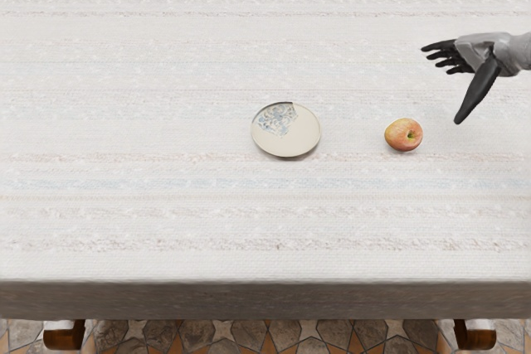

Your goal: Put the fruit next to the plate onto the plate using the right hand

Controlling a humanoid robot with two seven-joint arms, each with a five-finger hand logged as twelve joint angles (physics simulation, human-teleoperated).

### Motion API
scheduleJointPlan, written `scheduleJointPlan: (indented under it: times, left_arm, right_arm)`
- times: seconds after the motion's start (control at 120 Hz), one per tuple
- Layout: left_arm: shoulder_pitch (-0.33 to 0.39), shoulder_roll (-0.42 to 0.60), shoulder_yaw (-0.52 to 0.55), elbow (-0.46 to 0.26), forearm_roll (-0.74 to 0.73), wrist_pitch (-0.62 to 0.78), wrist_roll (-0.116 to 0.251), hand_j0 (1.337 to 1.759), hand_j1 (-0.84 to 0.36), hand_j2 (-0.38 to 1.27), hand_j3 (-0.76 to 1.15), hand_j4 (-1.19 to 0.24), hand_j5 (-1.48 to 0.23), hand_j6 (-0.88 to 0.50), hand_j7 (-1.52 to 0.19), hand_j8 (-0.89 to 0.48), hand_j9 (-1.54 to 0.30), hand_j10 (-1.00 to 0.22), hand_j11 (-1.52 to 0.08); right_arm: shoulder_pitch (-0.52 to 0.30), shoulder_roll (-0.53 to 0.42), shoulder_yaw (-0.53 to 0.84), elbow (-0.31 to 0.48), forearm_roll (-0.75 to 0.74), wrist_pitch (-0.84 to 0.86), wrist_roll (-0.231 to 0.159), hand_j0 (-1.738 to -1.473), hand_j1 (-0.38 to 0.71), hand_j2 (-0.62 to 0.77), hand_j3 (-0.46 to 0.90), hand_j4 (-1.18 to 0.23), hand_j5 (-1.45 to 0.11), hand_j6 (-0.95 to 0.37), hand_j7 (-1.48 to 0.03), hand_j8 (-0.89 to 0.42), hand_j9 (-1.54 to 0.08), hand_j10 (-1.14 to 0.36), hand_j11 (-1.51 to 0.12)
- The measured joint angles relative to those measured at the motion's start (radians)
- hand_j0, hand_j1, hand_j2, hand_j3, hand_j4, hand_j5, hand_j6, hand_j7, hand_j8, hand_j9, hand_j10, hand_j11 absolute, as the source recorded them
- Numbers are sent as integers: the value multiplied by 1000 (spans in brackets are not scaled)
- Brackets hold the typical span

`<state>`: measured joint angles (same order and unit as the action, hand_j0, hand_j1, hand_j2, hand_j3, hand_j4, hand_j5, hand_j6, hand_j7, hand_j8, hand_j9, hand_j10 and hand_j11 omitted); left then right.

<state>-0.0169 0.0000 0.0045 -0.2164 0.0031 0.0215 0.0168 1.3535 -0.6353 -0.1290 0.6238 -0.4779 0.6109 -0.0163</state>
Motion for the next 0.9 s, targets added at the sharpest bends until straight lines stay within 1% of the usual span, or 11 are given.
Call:
scheduleJointPlan:
  times: [0.217,0.25,0.283,0.317,0.408,0.442,0.525,0.575,0.633,0.708,0.9]
  left_arm:
    - [0,0,0,0,0,0,0,1658,349,0,0,0,0,0,0,0,0,0,0]
    - [0,0,0,0,0,0,0,1658,349,0,0,0,0,0,0,0,0,0,0]
    - [0,0,0,0,0,0,0,1658,349,0,0,0,0,0,0,0,0,0,0]
    - [0,0,0,0,0,0,0,1658,349,0,0,0,0,0,0,0,0,0,0]
    - [0,0,0,0,0,0,0,1658,349,0,0,0,0,0,0,0,0,0,0]
    - [0,0,0,0,0,0,0,1658,349,0,0,0,0,0,0,0,0,0,0]
    - [0,0,0,0,0,0,0,1658,349,0,0,0,0,0,0,0,0,0,0]
    - [0,0,0,0,0,0,0,1658,349,0,0,0,0,0,0,0,0,0,0]
    - [0,0,0,0,0,0,0,1658,349,0,0,0,0,0,0,0,0,0,0]
    - [0,0,0,0,0,0,0,1658,349,0,0,0,0,0,0,0,0,0,0]
    - [0,0,0,0,0,0,0,1658,349,0,0,0,0,0,0,0,0,0,0]
  right_arm:
    - [35,0,-9,1,4,0,-9,-1658,-326,-3,0,-23,-27,-24,-26,-23,-27,-22,-27]
    - [41,5,-10,2,4,0,-27,-1658,-326,-3,0,-23,-27,-24,-26,-23,-27,-22,-27]
    - [57,10,-12,4,3,0,-72,-1658,-326,-3,0,-23,-27,-24,-27,-23,-27,-22,-27]
    - [78,12,-10,28,3,0,-139,-1658,-325,-3,0,-24,-28,-25,-27,-24,-28,-23,-27]
    - [112,-4,45,155,1,0,-326,-1658,-323,-4,0,-25,-29,-26,-29,-25,-29,-24,-29]
    - [118,-8,59,207,-1,0,-385,-1658,-323,-4,0,-25,-29,-26,-29,-25,-29,-24,-29]
    - [129,-35,79,389,-58,0,-484,-1658,-322,-4,0,-26,-30,-26,-30,-26,-30,-25,-30]
    - [133,-52,87,472,-94,0,-526,-1658,-322,-5,0,-26,-30,-27,-30,-26,-30,-25,-30]
    - [135,-74,96,553,-132,-27,-555,-1658,-321,-5,0,-26,-31,-27,-30,-26,-31,-25,-31]
    - [136,-96,100,628,-189,-104,-575,-1658,-321,-5,0,-27,-32,-28,-31,-27,-32,-26,-31]
    - [97,-91,97,694,-316,-327,-588,-1658,-319,-5,0,-29,-34,-31,-33,-29,-34,-28,-33]
